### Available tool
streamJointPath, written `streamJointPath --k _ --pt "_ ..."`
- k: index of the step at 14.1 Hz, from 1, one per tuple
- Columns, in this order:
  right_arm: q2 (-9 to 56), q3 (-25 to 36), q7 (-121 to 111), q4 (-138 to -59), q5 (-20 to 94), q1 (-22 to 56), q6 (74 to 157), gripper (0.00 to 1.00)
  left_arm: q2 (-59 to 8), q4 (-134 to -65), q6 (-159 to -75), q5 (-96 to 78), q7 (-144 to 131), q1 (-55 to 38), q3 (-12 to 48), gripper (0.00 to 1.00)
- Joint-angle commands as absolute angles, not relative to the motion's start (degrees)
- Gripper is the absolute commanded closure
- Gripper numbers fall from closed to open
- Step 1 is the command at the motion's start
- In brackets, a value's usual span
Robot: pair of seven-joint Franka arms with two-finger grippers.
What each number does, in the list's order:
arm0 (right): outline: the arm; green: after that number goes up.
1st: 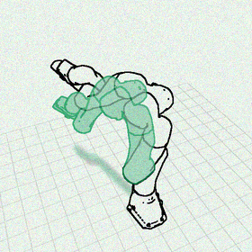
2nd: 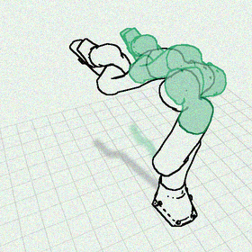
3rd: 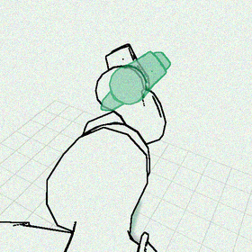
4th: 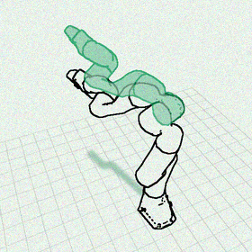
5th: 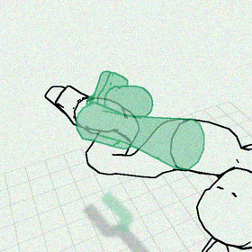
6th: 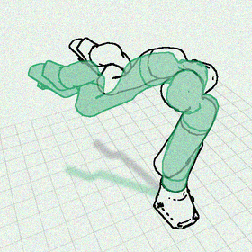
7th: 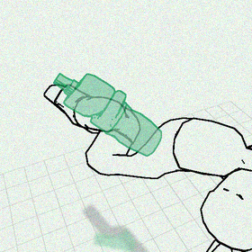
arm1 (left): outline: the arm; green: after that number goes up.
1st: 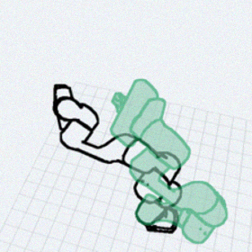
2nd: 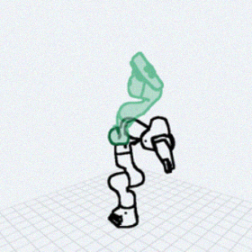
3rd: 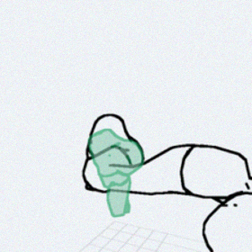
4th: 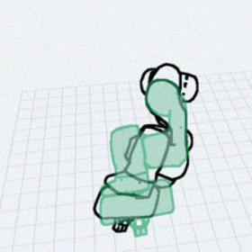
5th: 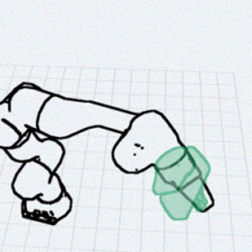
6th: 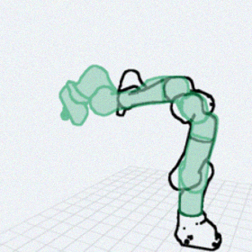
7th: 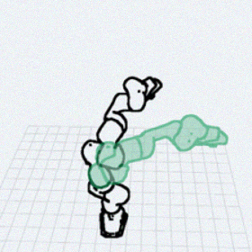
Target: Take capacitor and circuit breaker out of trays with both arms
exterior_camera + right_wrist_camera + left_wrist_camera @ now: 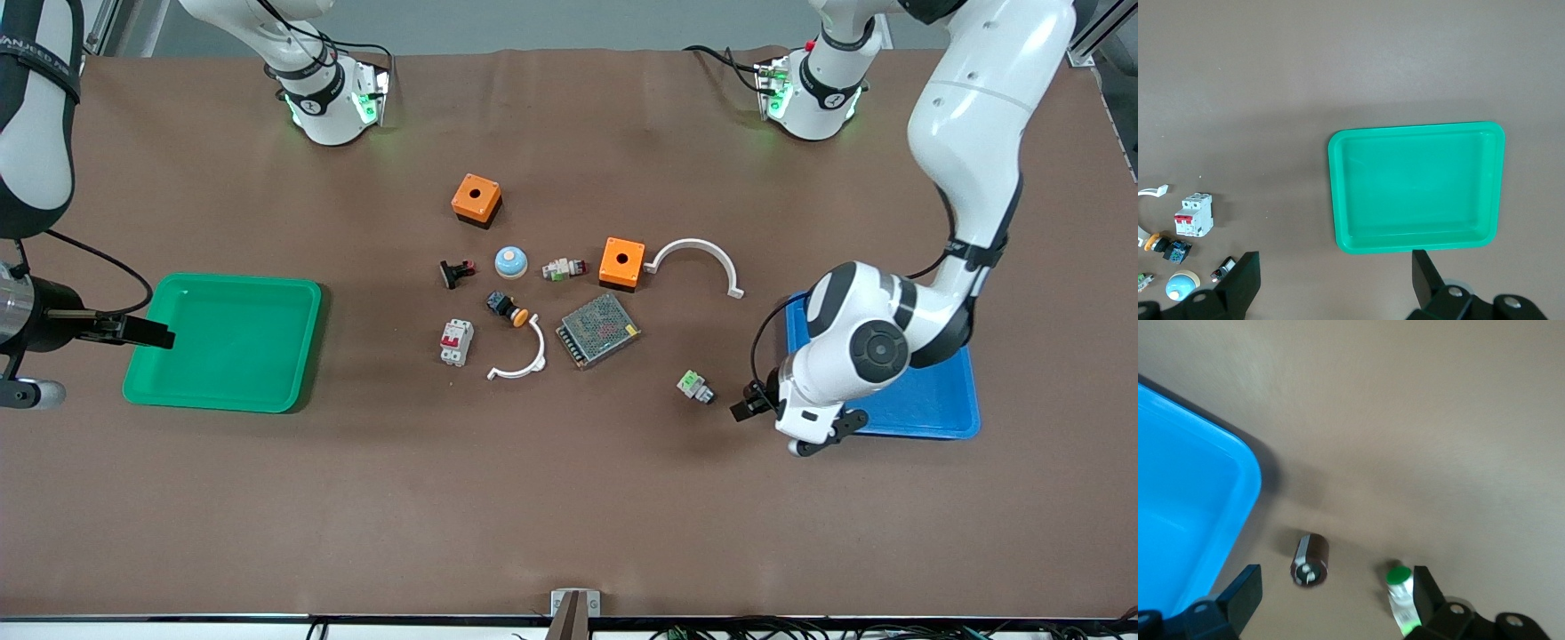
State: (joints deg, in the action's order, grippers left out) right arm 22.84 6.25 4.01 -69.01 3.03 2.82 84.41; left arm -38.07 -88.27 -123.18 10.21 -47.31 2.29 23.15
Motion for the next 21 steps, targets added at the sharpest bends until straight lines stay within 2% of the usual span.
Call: streamJointPath --k 1,5,11,16,21 --pt "21.09 5.10 3.35 -69.87 2.64 1.93 83.06 0.00 -36.66 -81.41 -114.81 11.78 -47.03 2.02 24.08 0.00" --pt "20.92 4.83 3.16 -70.74 -0.36 2.99 83.76 0.00 -31.92 -79.72 -109.69 11.86 -36.15 3.25 23.65 0.00" --pt "10.48 5.01 1.15 -86.37 1.41 0.88 92.71 0.00 -21.99 -79.72 -103.02 12.39 -23.40 9.13 21.62 0.00" --pt "5.02 4.92 -0.35 -90.69 1.14 0.79 92.46 0.00 -14.26 -79.72 -98.88 12.22 -9.70 15.11 21.71 0.00" --pt "-0.87 4.66 -1.23 -94.22 1.05 -0.18 90.53 0.00 -6.96 -80.15 -89.83 9.59 -2.21 15.91 21.62 0.00"
